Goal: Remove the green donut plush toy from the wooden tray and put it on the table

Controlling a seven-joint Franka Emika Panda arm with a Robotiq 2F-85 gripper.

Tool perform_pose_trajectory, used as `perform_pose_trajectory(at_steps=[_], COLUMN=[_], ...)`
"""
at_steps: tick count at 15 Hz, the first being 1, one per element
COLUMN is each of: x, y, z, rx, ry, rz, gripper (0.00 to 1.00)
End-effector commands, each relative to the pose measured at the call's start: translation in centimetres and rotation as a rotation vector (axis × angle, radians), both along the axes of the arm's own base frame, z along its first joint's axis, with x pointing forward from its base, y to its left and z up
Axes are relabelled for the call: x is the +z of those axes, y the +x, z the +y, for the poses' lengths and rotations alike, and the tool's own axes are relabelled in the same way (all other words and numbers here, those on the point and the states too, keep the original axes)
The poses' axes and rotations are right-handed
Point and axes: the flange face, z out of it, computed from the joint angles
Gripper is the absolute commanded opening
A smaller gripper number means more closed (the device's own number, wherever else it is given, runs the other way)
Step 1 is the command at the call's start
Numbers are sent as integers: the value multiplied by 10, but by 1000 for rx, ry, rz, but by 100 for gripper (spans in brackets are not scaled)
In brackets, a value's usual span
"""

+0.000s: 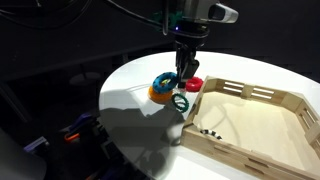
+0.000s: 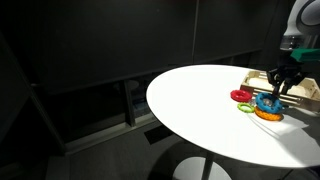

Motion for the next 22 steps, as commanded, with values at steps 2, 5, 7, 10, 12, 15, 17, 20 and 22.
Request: perform_pose_trajectory(at_steps=[2,5,7,10,12,15,17,20,22], x=[1,6,10,18,26,40,49,65,77], y=[-3,-4,-5,-8,-11,-16,-20,-30,-36], z=[-2,-10,-18,-32,-43,-57,-65,-72,-75], rx=[10,12,6,-13,-22,-20,-18,-11,6], ry=[-21,-33,-48,-73,-88,-101,-105,-89,-71], rz=[2,14,13,3,-6,-18,-20,-15,1], gripper=[70,94,100,100,100,100,100,100,100])
